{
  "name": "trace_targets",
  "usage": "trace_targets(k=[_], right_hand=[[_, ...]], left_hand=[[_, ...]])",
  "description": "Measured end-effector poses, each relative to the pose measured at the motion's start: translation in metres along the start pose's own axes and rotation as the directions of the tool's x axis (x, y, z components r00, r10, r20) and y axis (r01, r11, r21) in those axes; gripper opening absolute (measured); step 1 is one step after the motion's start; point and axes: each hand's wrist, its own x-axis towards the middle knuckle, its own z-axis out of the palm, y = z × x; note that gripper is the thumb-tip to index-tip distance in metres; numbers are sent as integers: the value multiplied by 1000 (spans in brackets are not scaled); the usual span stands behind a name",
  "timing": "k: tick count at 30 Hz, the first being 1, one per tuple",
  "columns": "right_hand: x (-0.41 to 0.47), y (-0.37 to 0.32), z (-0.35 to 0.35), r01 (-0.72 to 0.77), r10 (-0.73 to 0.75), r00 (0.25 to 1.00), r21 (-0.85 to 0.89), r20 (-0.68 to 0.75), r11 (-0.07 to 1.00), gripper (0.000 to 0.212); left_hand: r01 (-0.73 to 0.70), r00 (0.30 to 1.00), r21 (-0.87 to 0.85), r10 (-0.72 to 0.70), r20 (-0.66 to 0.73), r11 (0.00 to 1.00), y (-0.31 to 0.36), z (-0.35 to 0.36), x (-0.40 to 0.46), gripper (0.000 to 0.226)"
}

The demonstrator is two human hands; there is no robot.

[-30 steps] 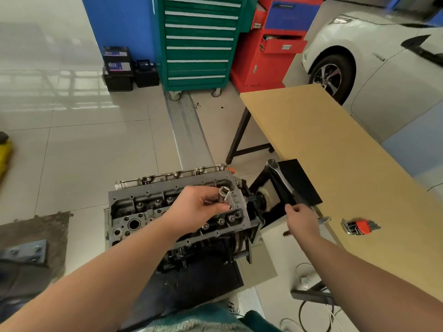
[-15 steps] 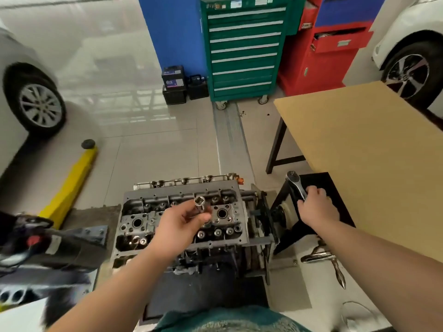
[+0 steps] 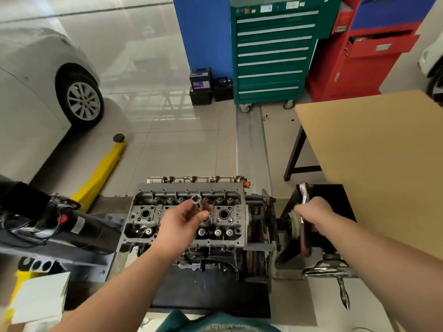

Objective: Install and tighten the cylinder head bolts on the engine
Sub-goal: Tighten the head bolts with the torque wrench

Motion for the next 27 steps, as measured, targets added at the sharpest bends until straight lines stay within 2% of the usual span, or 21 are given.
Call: trace_targets(k=[1,2,4,6,8,10,12,13,15,18,20,24,27], right_hand=[[-7,-6,3,-63,43,995,246,90,967,17],[-16,-11,5,-123,35,980,451,198,884,18],[-38,-21,8,-179,-96,931,668,353,722,23],[-63,-32,10,-137,-277,866,731,416,669,32],[-90,-48,10,-40,-441,775,732,453,680,33],[-120,-68,8,65,-529,687,683,499,727,50],[-148,-90,7,223,-580,643,602,500,767,71],[-163,-99,8,305,-609,632,568,479,764,74],[-189,-111,12,419,-642,640,509,422,752,70],[-212,-123,18,476,-636,652,429,413,768,61],[-218,-126,20,451,-587,690,382,423,807,63],[-223,-125,24,356,-432,814,254,389,899,68],[-224,-124,30,268,-325,879,203,348,942,75]], left_hand=[[-12,1000,-1,12,0,1000,1,1,-1,19],[-23,1000,-1,23,2,1000,1,2,-1,18],[-40,999,25,39,17,999,-1,3,-1,15],[-51,998,55,50,36,997,-3,4,0,17],[-58,998,92,55,37,994,-6,4,2,23],[-65,998,121,62,29,991,-10,4,5,27],[-61,998,130,57,32,990,-14,4,6,26],[-64,997,126,59,43,990,-15,3,7,25],[-89,993,93,81,81,992,-15,1,8,20],[-147,980,37,141,139,988,-11,-2,9,11],[-160,975,30,154,162,987,-8,-3,10,6],[-165,964,17,158,212,986,-6,-9,13,8],[-198,948,26,185,259,980,-8,-13,18,17]])
